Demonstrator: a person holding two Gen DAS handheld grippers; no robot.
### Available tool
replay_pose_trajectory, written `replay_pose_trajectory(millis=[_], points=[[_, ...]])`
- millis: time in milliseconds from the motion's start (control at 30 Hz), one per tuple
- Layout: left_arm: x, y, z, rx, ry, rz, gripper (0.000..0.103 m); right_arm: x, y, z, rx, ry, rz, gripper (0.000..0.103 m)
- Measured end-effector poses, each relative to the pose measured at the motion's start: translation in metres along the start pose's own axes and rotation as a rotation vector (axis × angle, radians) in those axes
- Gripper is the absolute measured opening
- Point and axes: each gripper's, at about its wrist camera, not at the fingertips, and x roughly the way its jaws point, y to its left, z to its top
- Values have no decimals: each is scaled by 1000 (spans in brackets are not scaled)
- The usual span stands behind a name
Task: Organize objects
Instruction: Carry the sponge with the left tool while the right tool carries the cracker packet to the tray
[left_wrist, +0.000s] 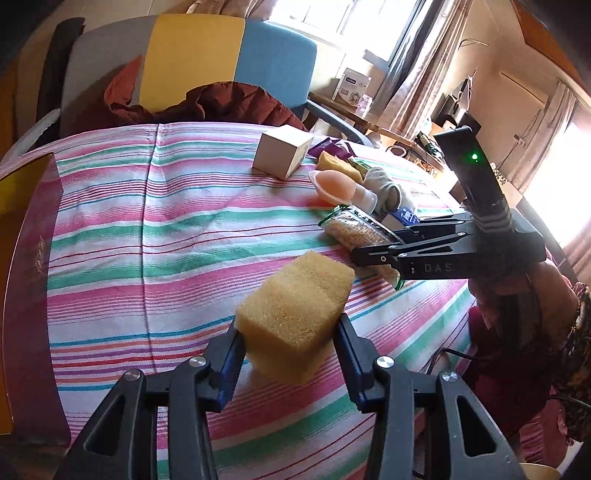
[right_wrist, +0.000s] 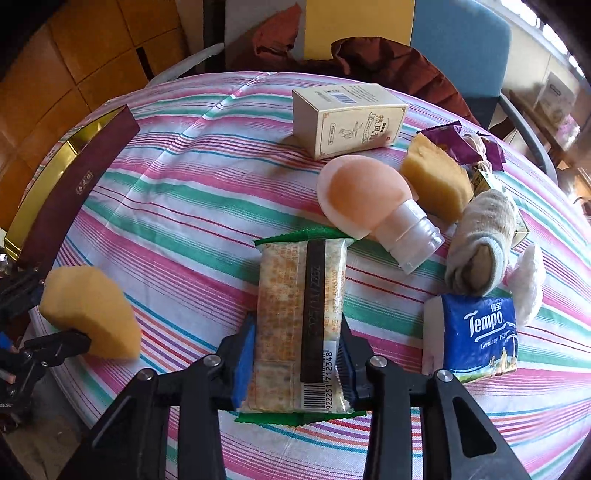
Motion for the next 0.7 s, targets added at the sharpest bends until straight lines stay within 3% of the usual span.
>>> replay_pose_trajectory(millis=[333, 700], points=[[-38, 22, 1, -56, -74, -5, 46, -11, -4, 3, 34, -52, 107, 37], [-90, 72, 4, -157, -147, 46, 46, -10, 35, 2, -3, -55, 241, 37]])
